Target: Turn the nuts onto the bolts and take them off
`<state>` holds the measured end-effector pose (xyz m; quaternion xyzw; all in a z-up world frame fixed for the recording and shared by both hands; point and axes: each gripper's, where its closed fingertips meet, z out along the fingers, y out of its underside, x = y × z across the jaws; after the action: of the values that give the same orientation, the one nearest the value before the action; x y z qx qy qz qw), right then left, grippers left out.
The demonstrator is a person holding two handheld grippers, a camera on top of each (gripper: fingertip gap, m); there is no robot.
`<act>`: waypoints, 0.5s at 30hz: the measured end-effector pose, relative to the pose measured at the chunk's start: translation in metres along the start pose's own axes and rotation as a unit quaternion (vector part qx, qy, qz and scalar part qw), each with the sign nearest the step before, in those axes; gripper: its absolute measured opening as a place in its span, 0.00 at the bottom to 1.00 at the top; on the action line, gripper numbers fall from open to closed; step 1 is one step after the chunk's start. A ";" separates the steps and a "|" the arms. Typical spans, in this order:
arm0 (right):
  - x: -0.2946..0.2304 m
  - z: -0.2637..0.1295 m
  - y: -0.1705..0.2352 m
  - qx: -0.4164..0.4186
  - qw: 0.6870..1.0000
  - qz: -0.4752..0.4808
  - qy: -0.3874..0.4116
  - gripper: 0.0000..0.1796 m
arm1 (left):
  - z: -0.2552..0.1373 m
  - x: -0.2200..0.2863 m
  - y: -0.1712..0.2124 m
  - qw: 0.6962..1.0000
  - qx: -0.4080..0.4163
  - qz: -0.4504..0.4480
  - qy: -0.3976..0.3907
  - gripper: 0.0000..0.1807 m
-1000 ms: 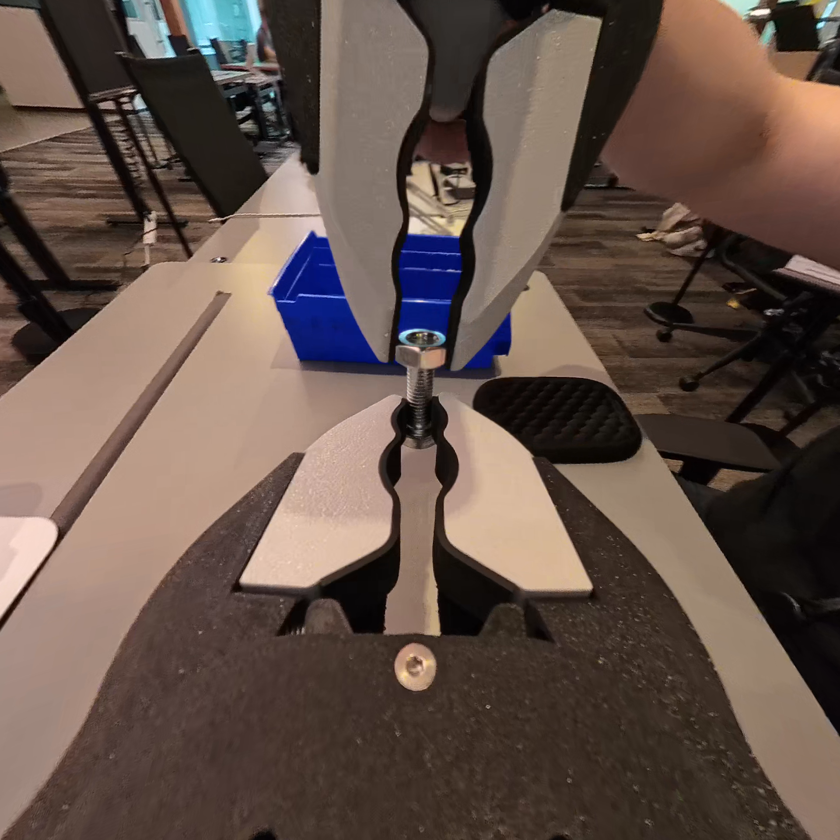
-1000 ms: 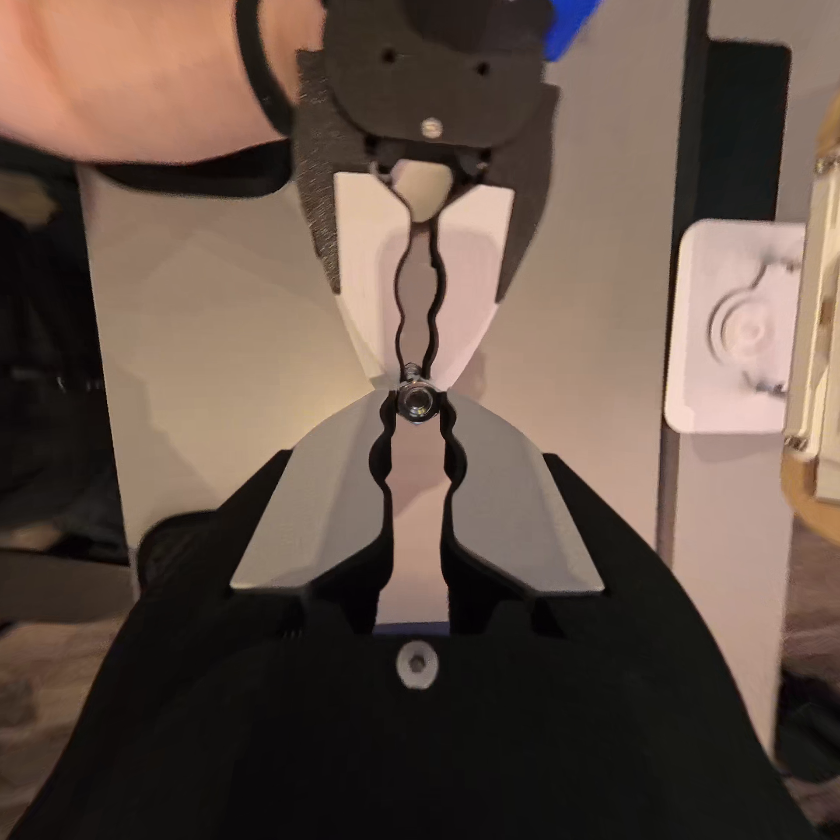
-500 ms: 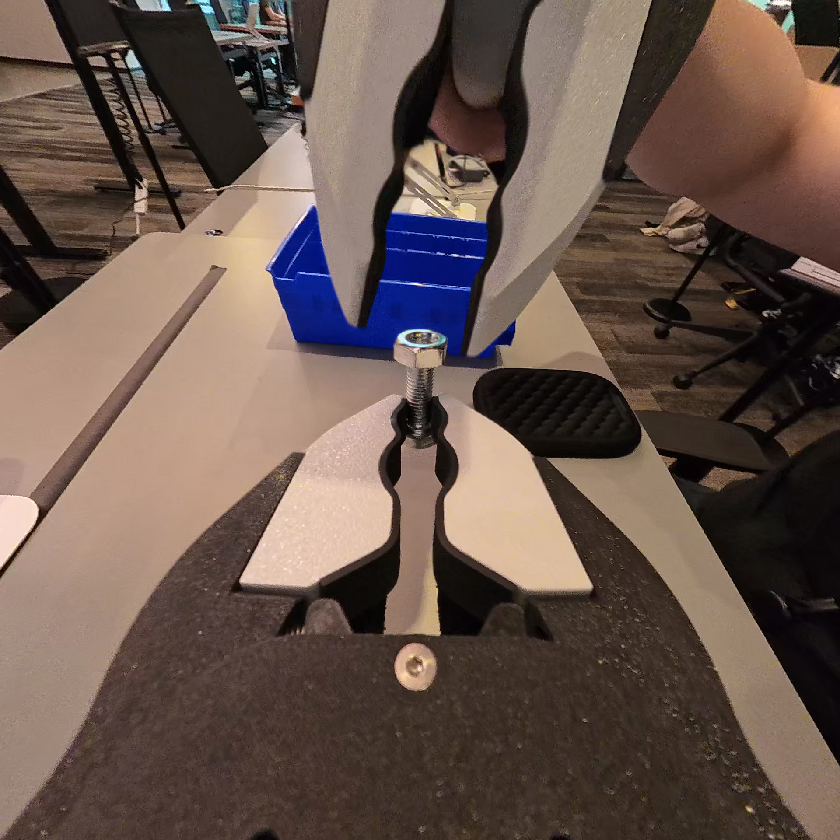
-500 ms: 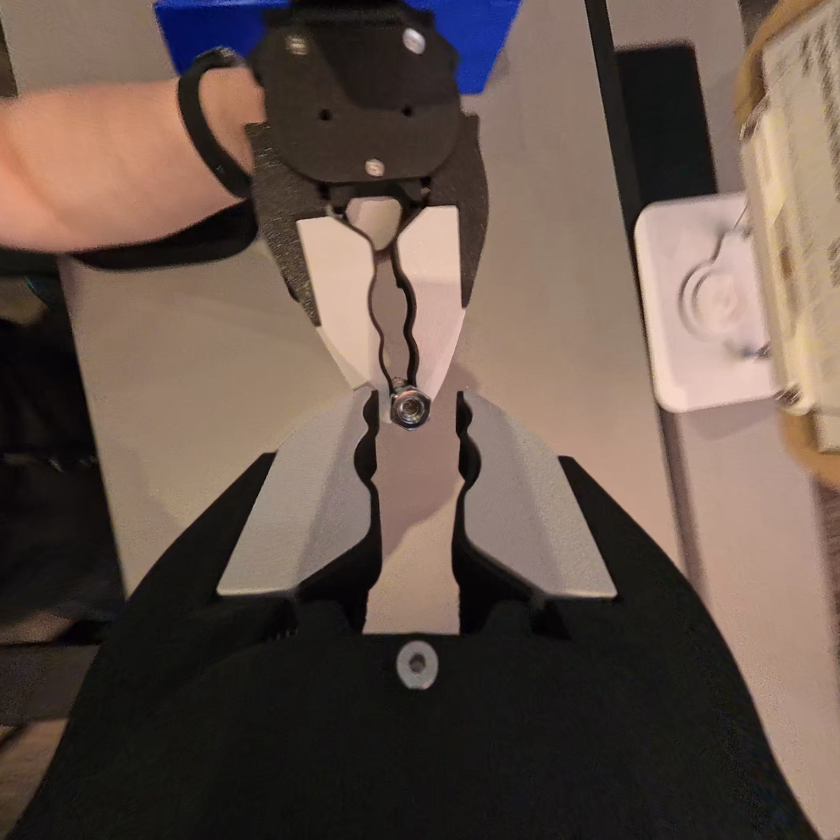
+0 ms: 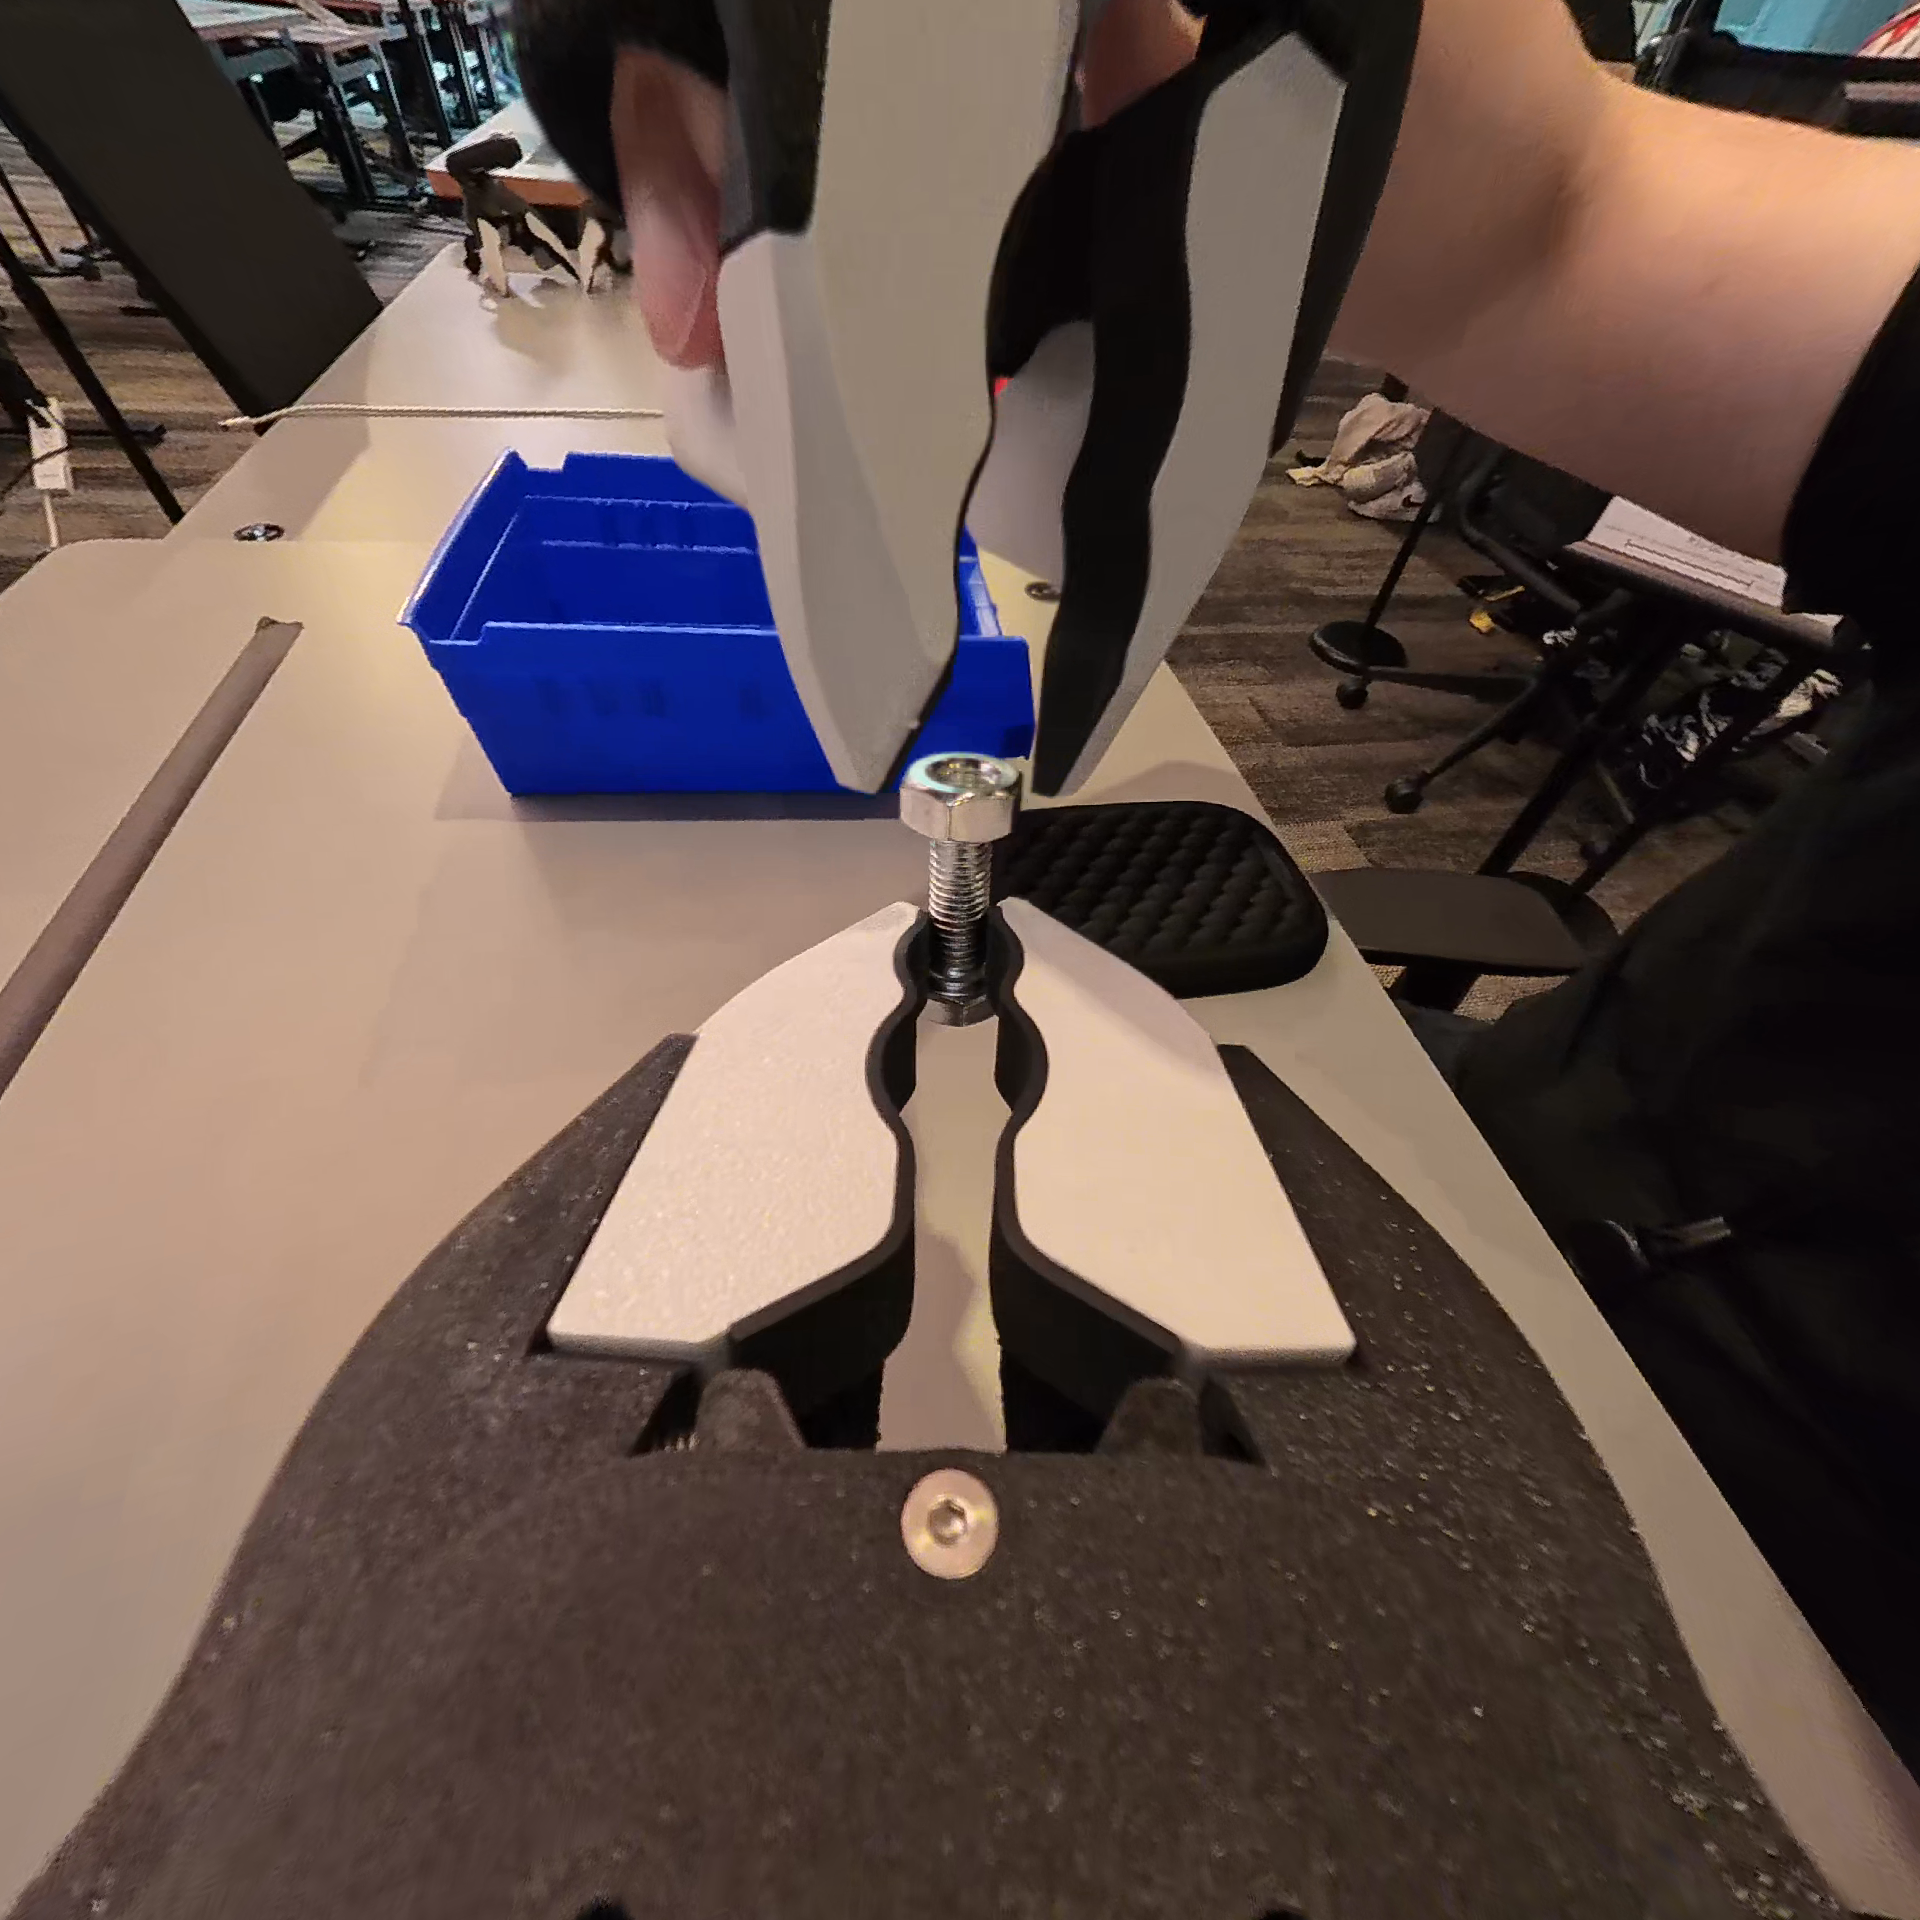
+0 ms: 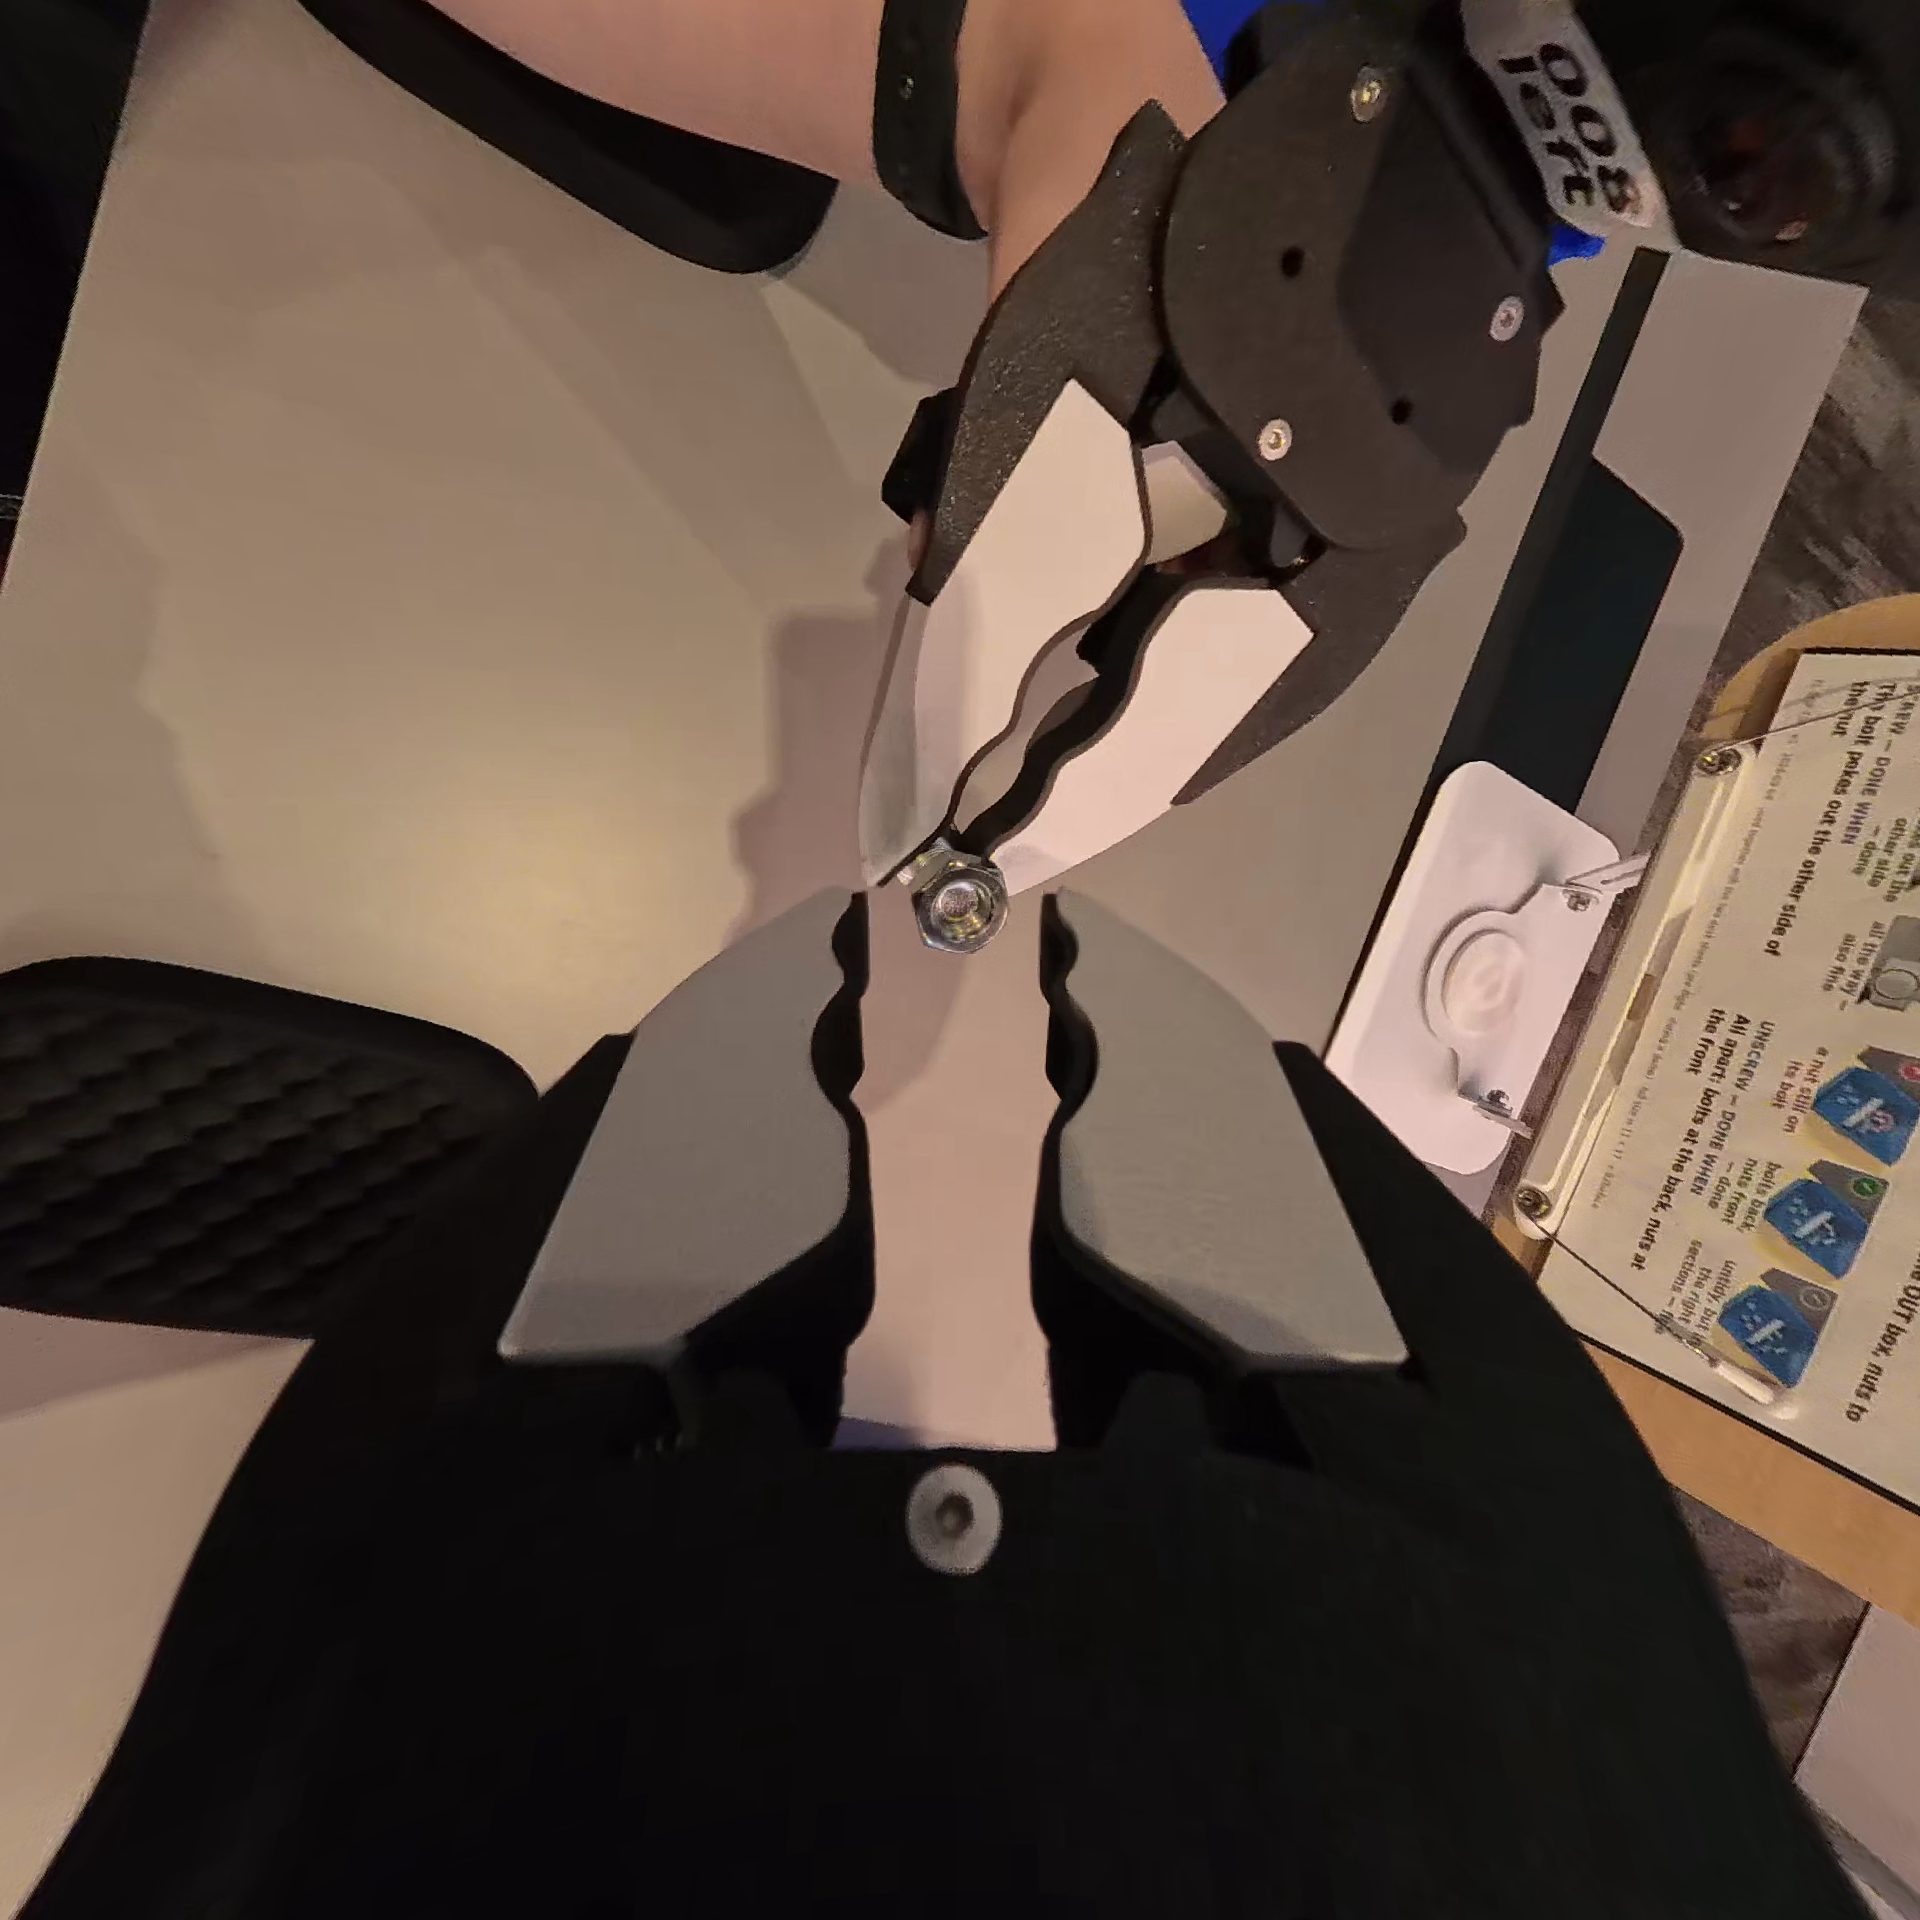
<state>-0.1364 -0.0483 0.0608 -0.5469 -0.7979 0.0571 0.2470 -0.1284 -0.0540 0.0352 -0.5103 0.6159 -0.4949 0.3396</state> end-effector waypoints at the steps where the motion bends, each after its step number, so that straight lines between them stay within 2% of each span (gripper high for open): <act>1: 0.000 0.001 0.000 -0.001 1.000 0.001 -0.001 0.17 | -0.001 0.001 -0.001 1.000 0.003 -0.001 0.004 0.05; 4: 0.001 0.003 -0.003 0.004 1.000 0.005 -0.001 0.10 | -0.003 0.002 -0.003 1.000 0.008 -0.002 0.008 0.05; 8: 0.004 0.004 -0.001 0.000 0.999 0.050 -0.006 0.10 | -0.004 -0.003 -0.001 1.000 0.004 -0.003 -0.007 0.05; 11: 0.010 0.007 0.004 -0.006 0.991 0.131 -0.006 0.10 | -0.005 -0.012 0.000 0.999 0.001 -0.012 -0.032 0.05; 15: 0.020 0.012 0.009 -0.009 0.965 0.262 0.015 0.10 | -0.008 -0.024 0.004 0.997 -0.008 -0.022 -0.067 0.05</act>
<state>-0.1399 -0.0242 0.0536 -0.7400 -0.6230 0.1046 0.2309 -0.1311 -0.0285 0.0318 -0.5587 0.5844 -0.4616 0.3650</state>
